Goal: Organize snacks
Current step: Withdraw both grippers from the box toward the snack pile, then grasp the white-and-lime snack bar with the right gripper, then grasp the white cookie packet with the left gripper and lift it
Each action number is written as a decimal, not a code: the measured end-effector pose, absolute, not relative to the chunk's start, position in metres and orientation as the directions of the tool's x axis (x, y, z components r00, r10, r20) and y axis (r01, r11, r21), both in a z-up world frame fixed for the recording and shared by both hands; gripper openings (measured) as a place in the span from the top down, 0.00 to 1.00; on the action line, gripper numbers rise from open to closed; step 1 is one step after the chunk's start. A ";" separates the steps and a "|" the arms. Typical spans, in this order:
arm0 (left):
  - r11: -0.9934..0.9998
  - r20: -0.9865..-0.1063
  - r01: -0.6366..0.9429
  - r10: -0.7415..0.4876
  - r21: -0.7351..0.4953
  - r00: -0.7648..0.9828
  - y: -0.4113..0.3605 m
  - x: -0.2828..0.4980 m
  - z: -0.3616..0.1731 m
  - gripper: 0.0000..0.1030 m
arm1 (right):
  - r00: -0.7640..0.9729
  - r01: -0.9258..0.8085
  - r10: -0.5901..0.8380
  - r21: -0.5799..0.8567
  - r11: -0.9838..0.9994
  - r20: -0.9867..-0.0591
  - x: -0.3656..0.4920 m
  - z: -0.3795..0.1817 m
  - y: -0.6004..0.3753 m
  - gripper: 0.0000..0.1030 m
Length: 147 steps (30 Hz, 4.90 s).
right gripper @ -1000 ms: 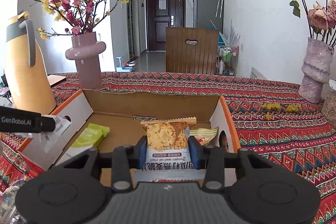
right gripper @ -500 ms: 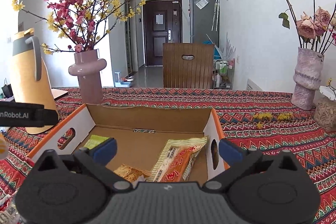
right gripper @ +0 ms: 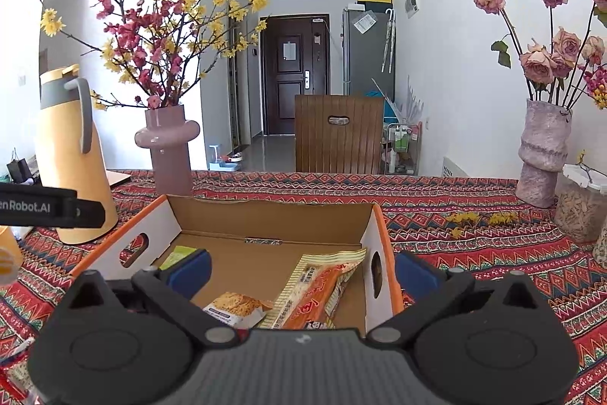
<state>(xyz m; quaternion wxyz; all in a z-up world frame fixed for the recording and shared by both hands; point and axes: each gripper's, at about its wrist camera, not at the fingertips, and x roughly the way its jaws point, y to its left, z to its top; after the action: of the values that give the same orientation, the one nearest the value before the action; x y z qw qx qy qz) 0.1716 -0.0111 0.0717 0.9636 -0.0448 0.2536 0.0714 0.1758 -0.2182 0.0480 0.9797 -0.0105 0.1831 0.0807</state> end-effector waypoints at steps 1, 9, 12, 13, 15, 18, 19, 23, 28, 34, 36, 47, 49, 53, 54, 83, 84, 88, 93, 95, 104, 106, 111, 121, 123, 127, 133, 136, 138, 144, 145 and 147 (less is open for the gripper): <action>0.986 -0.492 -0.160 0.113 -0.055 0.863 -0.010 0.168 0.071 0.00 | 0.922 -0.163 0.155 0.009 0.987 -0.354 0.171 0.048 -0.220 0.00; 0.990 -0.462 -0.129 0.089 -0.056 0.883 -0.004 0.136 0.063 0.00 | 0.933 -0.175 0.168 0.007 0.985 -0.320 0.134 0.046 -0.233 0.00; 0.991 -0.455 -0.119 0.081 -0.056 0.887 0.000 0.125 0.060 0.00 | 0.936 -0.174 0.169 0.013 0.985 -0.309 0.121 0.046 -0.240 0.00; 0.992 -0.454 -0.116 0.078 -0.055 0.887 0.001 0.121 0.058 0.00 | 0.937 -0.174 0.170 0.014 0.985 -0.306 0.116 0.045 -0.242 0.00; 0.992 -0.452 -0.111 0.076 -0.051 0.889 0.003 0.112 0.056 0.00 | 0.938 -0.174 0.170 0.013 0.985 -0.302 0.108 0.044 -0.246 0.00; 0.992 -0.458 -0.112 0.077 -0.049 0.886 0.007 0.103 0.052 0.00 | 0.939 -0.176 0.170 0.008 0.984 -0.299 0.098 0.043 -0.250 0.00; 0.992 -0.458 -0.112 0.077 -0.051 0.885 0.009 0.100 0.051 0.00 | 0.940 -0.175 0.169 0.006 0.984 -0.298 0.095 0.042 -0.251 0.00; 0.992 -0.453 -0.111 0.073 -0.057 0.889 0.016 0.086 0.046 0.00 | 0.939 -0.176 0.170 0.007 0.984 -0.299 0.083 0.038 -0.256 0.00; 0.993 -0.457 -0.095 0.055 -0.065 0.887 0.019 0.073 0.037 0.00 | 0.929 -0.182 0.182 0.032 0.983 -0.321 0.072 0.026 -0.261 0.00; 0.995 -0.465 -0.073 0.031 -0.072 0.885 0.019 0.058 0.022 0.00 | 0.921 -0.159 0.176 0.079 0.984 -0.346 0.063 0.010 -0.270 0.00; 0.994 -0.483 -0.066 0.019 -0.082 0.876 0.021 0.056 0.014 0.00 | 0.916 -0.148 0.169 0.086 0.985 -0.363 0.062 0.003 -0.273 0.00; 0.996 -0.475 -0.048 0.007 -0.075 0.880 0.022 0.032 0.000 0.00 | 0.905 -0.125 0.168 0.133 0.983 -0.391 0.049 -0.017 -0.284 0.00; 0.996 -0.482 -0.056 0.014 -0.074 0.876 0.023 0.031 -0.002 0.00 | 0.905 -0.131 0.177 0.144 0.981 -0.386 0.047 -0.017 -0.284 0.00; 0.995 -0.484 -0.062 0.019 -0.073 0.875 0.025 0.027 -0.004 0.00 | 0.904 -0.140 0.192 0.159 0.977 -0.381 0.044 -0.018 -0.284 0.00; 0.995 -0.484 -0.063 0.019 -0.075 0.875 0.025 0.026 -0.004 0.00 | 0.903 -0.141 0.192 0.156 0.978 -0.384 0.044 -0.019 -0.283 0.00; 0.991 -0.500 -0.054 -0.013 -0.120 0.866 0.036 0.030 -0.018 0.00 | 0.844 -0.089 0.116 0.076 0.993 -0.524 0.071 -0.046 -0.277 0.00; 0.991 -0.502 -0.055 -0.013 -0.119 0.865 0.036 0.030 -0.019 0.00 | 0.841 -0.088 0.115 0.076 0.993 -0.529 0.073 -0.047 -0.277 0.00; 0.992 -0.510 -0.052 -0.013 -0.114 0.860 0.033 0.032 -0.020 0.00 | 0.834 -0.073 0.099 0.069 0.995 -0.543 0.080 -0.050 -0.279 0.00; 0.992 -0.518 -0.058 -0.007 -0.109 0.856 0.031 0.034 -0.020 0.00 | 0.813 -0.059 0.102 0.092 0.994 -0.573 0.087 -0.053 -0.287 0.00; 0.992 -0.524 -0.060 -0.006 -0.109 0.852 0.032 0.036 -0.021 0.00 | 0.809 -0.056 0.100 0.093 0.994 -0.579 0.089 -0.054 -0.289 0.00; 0.991 -0.531 -0.065 -0.007 -0.116 0.847 0.036 0.035 -0.023 0.00 | 0.809 -0.031 0.076 0.086 0.996 -0.584 0.095 -0.055 -0.287 0.00; 0.991 -0.532 -0.065 -0.008 -0.119 0.847 0.037 0.034 -0.023 0.00 | 0.811 -0.020 0.061 0.076 0.997 -0.582 0.095 -0.056 -0.284 0.00; 0.990 -0.534 -0.066 -0.010 -0.125 0.846 0.039 0.032 -0.024 0.00 | 0.806 -0.017 0.041 0.047 0.999 -0.591 0.097 -0.056 -0.280 0.00; 0.990 -0.532 -0.068 -0.009 -0.127 0.847 0.041 0.028 -0.024 0.00 | 0.804 -0.049 0.047 0.013 0.999 -0.593 0.102 -0.048 -0.278 0.53; 0.989 -0.532 -0.070 -0.008 -0.127 0.847 0.042 0.028 -0.024 0.00 | 0.802 -0.059 0.058 0.018 0.998 -0.594 0.101 -0.047 -0.279 0.63; 0.990 -0.533 -0.069 -0.008 -0.125 0.846 0.041 0.028 -0.024 0.00 | 0.809 -0.055 0.049 0.008 0.998 -0.585 0.095 -0.047 -0.277 0.64; 0.990 -0.532 -0.073 -0.004 -0.124 0.847 0.042 0.027 -0.023 0.00 | 0.826 -0.057 0.067 0.036 0.998 -0.560 0.084 -0.047 -0.273 0.64; 0.989 -0.533 -0.077 -0.001 -0.123 0.846 0.043 0.027 -0.023 0.00 | 0.842 -0.053 0.070 0.047 0.997 -0.535 0.077 -0.042 -0.272 0.64; 0.989 -0.534 -0.078 0.000 -0.123 0.846 0.044 0.027 -0.023 0.00 | 0.853 -0.053 0.073 0.053 0.997 -0.517 0.073 -0.039 -0.272 0.64; 0.989 -0.533 -0.077 0.000 -0.123 0.846 0.044 0.027 -0.023 0.00 | 0.876 -0.059 0.081 0.061 0.996 -0.476 0.064 -0.028 -0.272 0.64; 0.989 -0.533 -0.078 0.000 -0.124 0.846 0.044 0.027 -0.023 0.00 | 0.877 -0.059 0.082 0.062 0.996 -0.473 0.064 -0.027 -0.271 0.64; 0.989 -0.532 -0.079 0.001 -0.124 0.847 0.045 0.027 -0.023 0.00 | 0.879 -0.064 0.087 0.065 0.996 -0.469 0.063 -0.025 -0.271 0.64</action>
<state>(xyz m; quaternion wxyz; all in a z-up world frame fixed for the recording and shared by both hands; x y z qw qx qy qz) 0.0266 0.0445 -0.0229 0.9583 -0.0707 0.2761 0.0208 0.0630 -0.2705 -0.0252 0.9690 0.0238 0.2428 0.0390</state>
